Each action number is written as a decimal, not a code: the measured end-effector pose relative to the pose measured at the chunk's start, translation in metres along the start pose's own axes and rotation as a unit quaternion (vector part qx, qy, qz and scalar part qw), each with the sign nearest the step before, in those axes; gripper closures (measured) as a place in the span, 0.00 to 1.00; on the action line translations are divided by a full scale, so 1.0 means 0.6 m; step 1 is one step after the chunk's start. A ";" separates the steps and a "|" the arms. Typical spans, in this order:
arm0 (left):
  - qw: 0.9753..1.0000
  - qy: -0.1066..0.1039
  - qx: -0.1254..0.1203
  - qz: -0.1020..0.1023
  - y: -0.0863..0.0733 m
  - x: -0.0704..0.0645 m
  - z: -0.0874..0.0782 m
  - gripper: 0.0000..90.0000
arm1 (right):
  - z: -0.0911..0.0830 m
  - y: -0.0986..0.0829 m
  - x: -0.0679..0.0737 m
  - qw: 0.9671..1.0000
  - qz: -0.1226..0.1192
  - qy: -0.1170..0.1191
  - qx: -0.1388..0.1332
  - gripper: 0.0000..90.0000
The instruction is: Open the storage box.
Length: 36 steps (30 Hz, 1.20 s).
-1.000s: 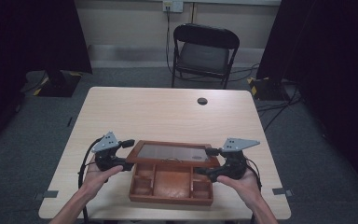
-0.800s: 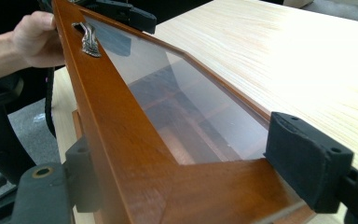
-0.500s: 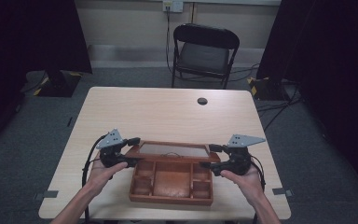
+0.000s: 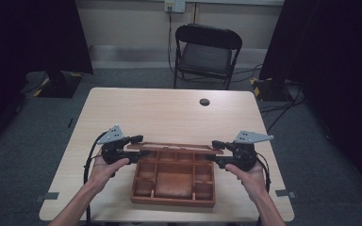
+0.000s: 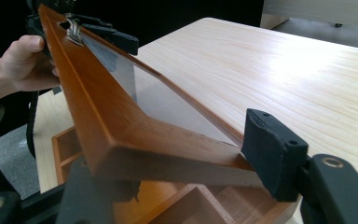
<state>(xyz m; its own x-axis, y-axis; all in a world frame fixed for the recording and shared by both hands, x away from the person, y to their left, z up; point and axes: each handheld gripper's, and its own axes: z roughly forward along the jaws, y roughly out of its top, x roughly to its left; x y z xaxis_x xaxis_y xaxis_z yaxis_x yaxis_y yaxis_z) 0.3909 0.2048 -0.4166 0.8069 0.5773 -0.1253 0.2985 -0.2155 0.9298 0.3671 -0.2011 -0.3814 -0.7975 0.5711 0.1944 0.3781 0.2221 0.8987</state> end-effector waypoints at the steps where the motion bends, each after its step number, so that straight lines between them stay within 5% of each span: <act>1: 1.000 -0.001 -0.002 -0.003 0.000 0.000 0.001 0.41 | 0.000 0.000 -0.002 1.000 0.001 -0.002 -0.001 0.46; 30: 1.000 -0.007 -0.011 -0.029 0.019 0.021 0.007 0.48 | 0.017 0.014 -0.036 0.999 0.016 -0.021 -0.018 0.51; 36: 1.000 -0.008 -0.002 -0.020 0.024 0.028 0.009 0.52 | 0.022 0.018 -0.044 0.999 0.020 -0.018 -0.026 0.51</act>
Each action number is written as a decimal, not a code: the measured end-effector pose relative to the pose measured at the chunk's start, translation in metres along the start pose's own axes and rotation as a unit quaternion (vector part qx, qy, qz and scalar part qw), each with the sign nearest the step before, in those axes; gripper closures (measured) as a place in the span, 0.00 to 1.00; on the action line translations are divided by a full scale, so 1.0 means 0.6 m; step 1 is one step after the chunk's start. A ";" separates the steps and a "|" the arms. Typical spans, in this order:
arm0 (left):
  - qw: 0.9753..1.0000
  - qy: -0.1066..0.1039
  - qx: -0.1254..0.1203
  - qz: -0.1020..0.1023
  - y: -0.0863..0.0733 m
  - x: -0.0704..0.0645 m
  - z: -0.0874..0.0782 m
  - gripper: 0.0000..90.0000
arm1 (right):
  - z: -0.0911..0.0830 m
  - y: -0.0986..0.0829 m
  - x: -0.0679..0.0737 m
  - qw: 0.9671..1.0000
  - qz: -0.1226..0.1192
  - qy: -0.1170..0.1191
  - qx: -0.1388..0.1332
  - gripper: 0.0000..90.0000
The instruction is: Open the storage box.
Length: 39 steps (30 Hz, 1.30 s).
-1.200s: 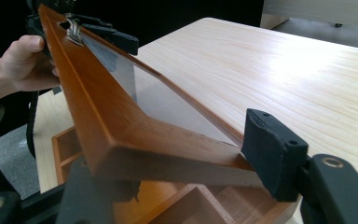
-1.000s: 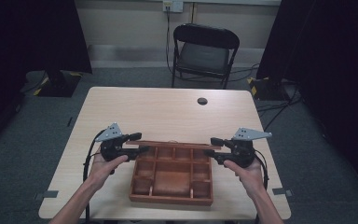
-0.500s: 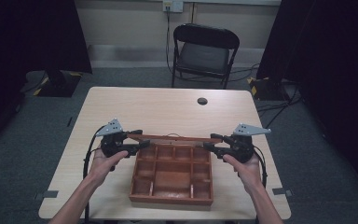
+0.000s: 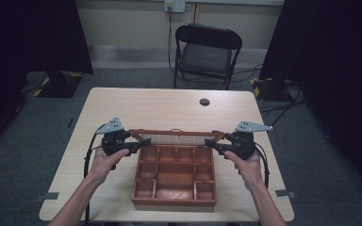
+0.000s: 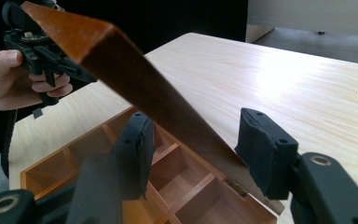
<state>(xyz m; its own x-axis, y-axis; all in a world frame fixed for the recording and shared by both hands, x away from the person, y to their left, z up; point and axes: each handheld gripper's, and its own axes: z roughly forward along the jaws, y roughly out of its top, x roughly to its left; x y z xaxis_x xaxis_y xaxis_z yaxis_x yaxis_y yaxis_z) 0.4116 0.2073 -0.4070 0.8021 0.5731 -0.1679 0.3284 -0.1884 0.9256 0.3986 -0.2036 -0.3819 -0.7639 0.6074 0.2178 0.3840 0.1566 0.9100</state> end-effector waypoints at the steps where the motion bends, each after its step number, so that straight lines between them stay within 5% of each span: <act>1: 1.000 0.000 -0.001 -0.001 0.000 0.001 0.000 0.52 | 0.001 0.000 -0.001 1.000 0.001 0.000 -0.001 0.51; 39: 1.000 0.013 -0.007 -0.009 -0.005 0.024 0.021 0.55 | 0.045 -0.007 -0.039 1.000 0.022 -0.002 0.008 0.51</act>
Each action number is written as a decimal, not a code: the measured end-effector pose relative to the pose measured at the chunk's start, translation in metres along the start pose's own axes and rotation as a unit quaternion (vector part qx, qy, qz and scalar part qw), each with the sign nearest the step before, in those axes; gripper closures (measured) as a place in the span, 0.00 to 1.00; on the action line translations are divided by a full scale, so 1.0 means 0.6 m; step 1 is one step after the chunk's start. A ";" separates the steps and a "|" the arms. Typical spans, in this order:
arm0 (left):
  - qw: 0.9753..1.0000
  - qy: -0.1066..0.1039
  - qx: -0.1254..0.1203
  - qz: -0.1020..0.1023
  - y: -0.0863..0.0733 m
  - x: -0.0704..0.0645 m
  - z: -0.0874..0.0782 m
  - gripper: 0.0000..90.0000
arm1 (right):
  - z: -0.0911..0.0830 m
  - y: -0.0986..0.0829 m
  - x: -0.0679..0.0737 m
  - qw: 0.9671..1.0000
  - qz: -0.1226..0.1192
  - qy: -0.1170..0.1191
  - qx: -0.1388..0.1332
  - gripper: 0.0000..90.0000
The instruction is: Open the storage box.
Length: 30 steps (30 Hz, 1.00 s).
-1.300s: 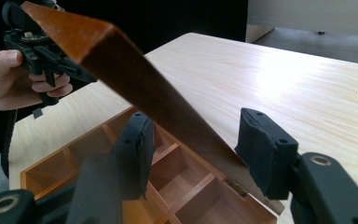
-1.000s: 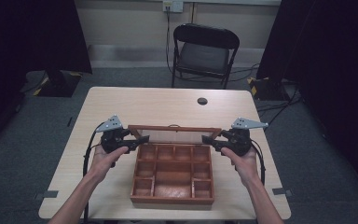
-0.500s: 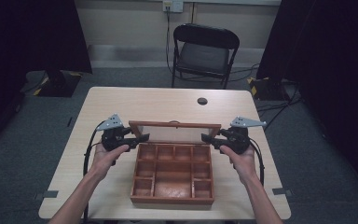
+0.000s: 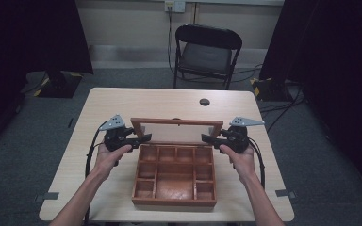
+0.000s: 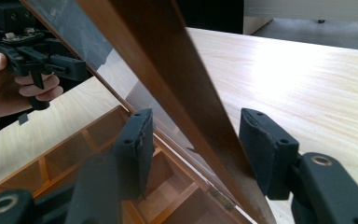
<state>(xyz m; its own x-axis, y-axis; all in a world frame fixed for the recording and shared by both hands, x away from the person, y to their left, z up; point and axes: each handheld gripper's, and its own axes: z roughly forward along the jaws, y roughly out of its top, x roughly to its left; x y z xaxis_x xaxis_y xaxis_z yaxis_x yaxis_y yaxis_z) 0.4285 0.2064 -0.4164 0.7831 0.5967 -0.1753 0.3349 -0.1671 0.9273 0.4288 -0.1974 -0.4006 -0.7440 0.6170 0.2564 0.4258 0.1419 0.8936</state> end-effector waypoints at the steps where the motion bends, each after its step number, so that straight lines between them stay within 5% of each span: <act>1: 1.000 0.002 0.002 0.005 0.000 0.002 0.000 0.55 | 0.002 0.000 -0.001 1.000 0.000 -0.001 0.001 0.50; 30: 1.000 0.008 0.014 -0.012 -0.015 0.024 0.026 0.57 | 0.030 -0.009 -0.024 1.000 0.020 -0.006 0.008 0.49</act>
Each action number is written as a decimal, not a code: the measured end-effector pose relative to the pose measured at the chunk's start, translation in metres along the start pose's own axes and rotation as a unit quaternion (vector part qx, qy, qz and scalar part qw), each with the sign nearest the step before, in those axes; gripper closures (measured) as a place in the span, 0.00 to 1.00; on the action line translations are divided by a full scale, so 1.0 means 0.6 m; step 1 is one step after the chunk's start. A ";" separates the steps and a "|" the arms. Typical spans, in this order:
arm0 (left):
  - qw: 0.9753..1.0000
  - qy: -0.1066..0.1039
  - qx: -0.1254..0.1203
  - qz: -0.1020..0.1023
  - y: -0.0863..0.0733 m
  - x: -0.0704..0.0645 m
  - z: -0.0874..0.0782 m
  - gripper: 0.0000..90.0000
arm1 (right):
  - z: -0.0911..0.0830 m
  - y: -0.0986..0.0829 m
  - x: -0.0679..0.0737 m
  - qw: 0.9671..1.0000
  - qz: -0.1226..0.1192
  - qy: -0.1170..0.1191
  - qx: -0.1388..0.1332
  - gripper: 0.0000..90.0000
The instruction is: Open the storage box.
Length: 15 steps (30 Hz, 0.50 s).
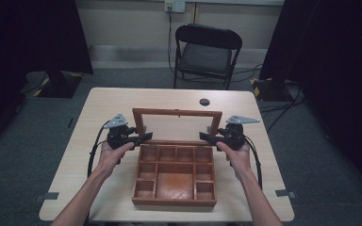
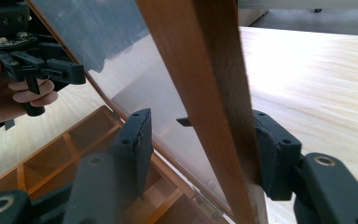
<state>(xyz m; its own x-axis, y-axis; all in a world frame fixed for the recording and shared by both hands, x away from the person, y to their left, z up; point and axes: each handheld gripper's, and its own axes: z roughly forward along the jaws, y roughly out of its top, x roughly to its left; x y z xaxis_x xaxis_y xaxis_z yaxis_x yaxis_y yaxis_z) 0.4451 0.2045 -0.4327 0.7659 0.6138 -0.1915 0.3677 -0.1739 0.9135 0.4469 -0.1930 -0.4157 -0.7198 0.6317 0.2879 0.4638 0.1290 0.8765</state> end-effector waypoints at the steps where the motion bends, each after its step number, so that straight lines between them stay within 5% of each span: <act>1: 1.000 -0.002 0.000 -0.003 -0.001 0.001 0.001 0.57 | 0.001 0.000 0.000 1.000 -0.001 -0.001 0.001 0.49; 15: 1.000 0.007 0.006 -0.011 -0.009 0.013 0.013 0.58 | 0.024 -0.008 -0.015 1.000 0.003 -0.012 0.008 0.50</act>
<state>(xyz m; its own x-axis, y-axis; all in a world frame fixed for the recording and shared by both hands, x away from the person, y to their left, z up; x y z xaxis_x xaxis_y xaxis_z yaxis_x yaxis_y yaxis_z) 0.4532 0.2041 -0.4419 0.7509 0.6275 -0.2060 0.3906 -0.1704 0.9047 0.4583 -0.1883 -0.4280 -0.7046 0.6501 0.2847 0.4768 0.1366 0.8683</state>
